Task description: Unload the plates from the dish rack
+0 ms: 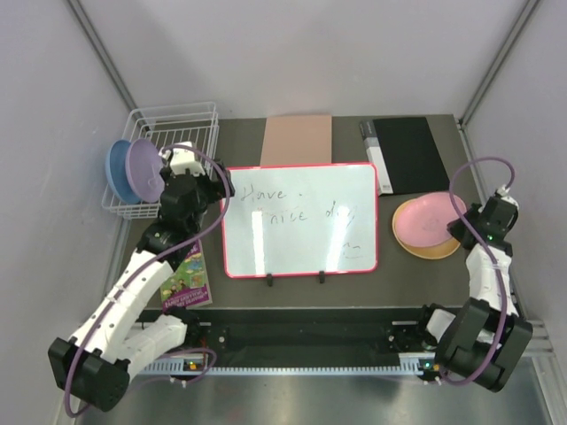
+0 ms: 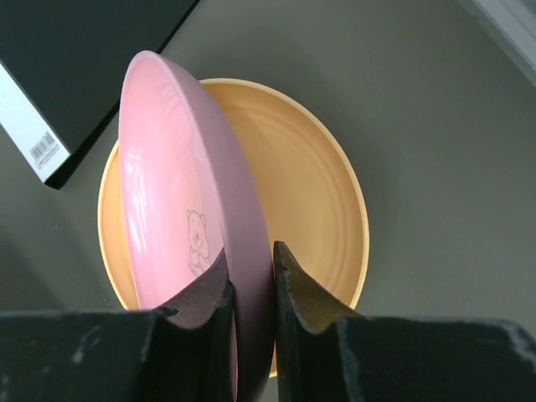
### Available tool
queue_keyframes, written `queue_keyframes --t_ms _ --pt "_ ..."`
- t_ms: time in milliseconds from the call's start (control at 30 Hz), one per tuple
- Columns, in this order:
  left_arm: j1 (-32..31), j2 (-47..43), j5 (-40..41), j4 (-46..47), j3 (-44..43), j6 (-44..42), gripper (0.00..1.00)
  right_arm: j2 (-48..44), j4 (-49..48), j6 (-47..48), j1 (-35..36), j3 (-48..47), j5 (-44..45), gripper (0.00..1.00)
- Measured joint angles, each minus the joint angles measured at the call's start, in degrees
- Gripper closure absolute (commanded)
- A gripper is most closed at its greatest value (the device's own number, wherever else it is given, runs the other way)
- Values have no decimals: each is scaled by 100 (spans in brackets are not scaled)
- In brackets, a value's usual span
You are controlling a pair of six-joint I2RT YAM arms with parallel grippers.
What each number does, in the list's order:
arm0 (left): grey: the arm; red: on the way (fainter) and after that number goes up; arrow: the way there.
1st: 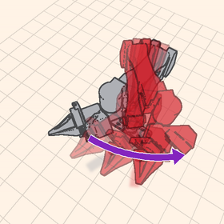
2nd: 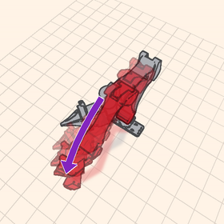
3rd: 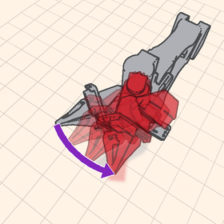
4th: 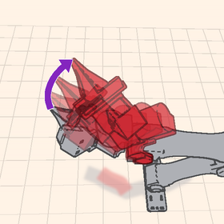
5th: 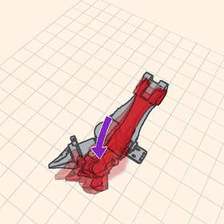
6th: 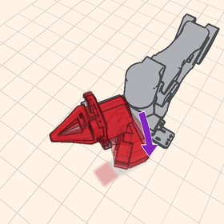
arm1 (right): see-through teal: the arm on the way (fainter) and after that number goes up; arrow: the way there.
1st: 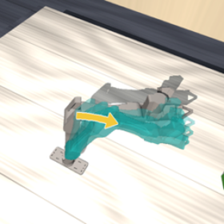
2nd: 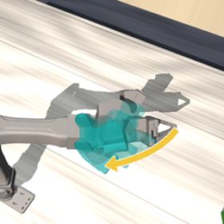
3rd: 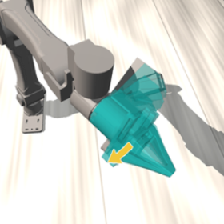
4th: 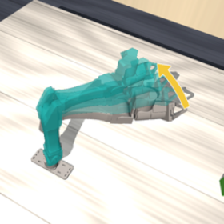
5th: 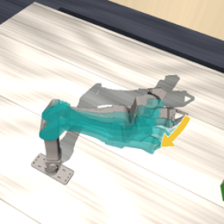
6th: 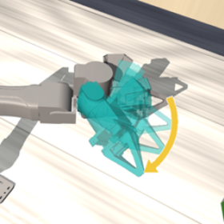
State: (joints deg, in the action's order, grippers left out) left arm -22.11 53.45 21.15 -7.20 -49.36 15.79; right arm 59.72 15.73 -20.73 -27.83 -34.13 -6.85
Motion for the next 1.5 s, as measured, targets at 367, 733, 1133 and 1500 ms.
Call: queue_keyframes --t_ms 367,733,1133,1500 --pt "177 149 -146 96 0 87 1 310 -232 -11 -44 157 -13 18" --pt "476 369 -63 120 -35 39 1 -385 649 50 -44 -492 570 0" --pt "2426 1502 33 310 -748 -282 1 -782 160 358 107 -2164 -444 0" --pt "3460 2376 -269 798 -866 -376 5 -184 -455 614 1034 -1888 -1202 3"
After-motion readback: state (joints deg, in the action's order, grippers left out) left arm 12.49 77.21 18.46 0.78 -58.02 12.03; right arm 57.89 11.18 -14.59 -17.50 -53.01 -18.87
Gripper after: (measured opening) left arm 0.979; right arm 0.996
